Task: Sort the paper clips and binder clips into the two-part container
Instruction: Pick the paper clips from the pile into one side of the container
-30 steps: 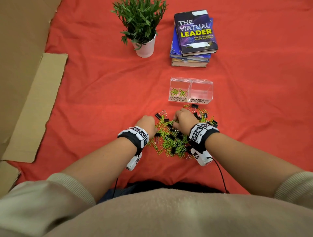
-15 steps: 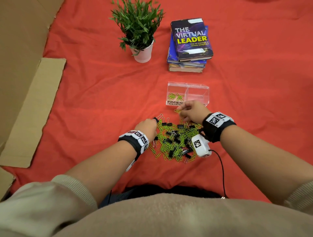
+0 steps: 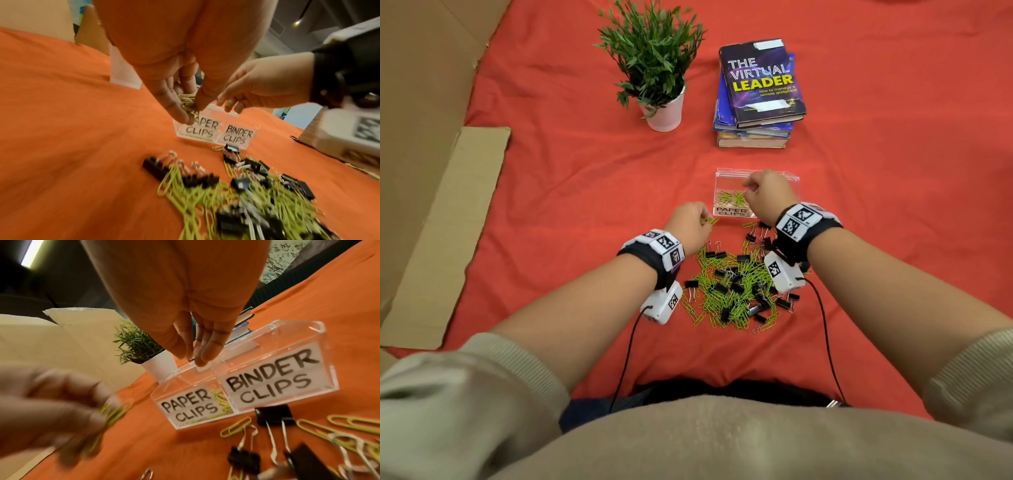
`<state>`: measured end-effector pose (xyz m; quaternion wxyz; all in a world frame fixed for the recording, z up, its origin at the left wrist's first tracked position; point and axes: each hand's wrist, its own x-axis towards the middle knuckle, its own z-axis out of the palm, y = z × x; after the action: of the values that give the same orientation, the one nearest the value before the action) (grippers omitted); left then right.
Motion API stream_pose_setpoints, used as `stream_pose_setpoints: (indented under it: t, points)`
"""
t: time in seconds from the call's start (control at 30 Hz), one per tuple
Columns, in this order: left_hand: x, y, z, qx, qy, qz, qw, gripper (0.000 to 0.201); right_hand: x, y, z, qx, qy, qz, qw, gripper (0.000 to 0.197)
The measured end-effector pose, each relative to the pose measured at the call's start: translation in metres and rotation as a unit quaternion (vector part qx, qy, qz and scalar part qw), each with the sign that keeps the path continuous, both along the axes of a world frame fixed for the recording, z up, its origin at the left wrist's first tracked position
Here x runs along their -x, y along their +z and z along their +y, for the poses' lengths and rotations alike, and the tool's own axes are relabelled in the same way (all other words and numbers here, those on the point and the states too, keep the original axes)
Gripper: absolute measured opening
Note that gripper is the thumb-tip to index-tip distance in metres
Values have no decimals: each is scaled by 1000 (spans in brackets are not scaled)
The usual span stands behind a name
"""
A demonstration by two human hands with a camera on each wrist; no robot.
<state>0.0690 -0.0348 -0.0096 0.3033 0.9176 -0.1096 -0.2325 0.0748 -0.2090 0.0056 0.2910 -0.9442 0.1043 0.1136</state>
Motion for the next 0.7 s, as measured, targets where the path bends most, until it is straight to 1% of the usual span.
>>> stream_pose_setpoints:
  t: [0.07, 0.13, 0.23, 0.3, 0.4, 0.47, 0.57, 0.63, 0.7]
  points:
    - [-14, 8, -13, 5, -10, -27, 1000, 12, 18, -5, 0, -10, 1, -4, 1000, 21]
    - [-27, 13, -27, 2, -24, -44, 999, 16, 41, -14, 2, -16, 29, 25, 999, 19]
    - [-44, 15, -47, -26, -59, -58, 996, 22, 73, -32, 7, 18, 130, 62, 989, 18]
    - [-51, 12, -57, -47, -79, -55, 994, 22, 87, -43, 10, 44, 180, 59, 981, 19]
    - [-51, 9, -59, -53, -97, -44, 993, 29, 93, -51, 6, 65, 180, 44, 981, 22]
    - [-45, 8, -51, -28, -97, -72, 992, 32, 91, -53, -3, 78, 153, 43, 984, 23]
    - [-28, 6, -27, -11, -84, -119, 989, 23, 84, -52, -12, 84, 97, 31, 991, 21]
    - [-14, -2, -8, -26, -71, -118, 990, 15, 78, -50, -4, 72, 103, 8, 992, 19]
    - [1, -15, 12, -56, -72, -87, 992, 13, 72, -48, 13, 52, 145, 1, 988, 18]
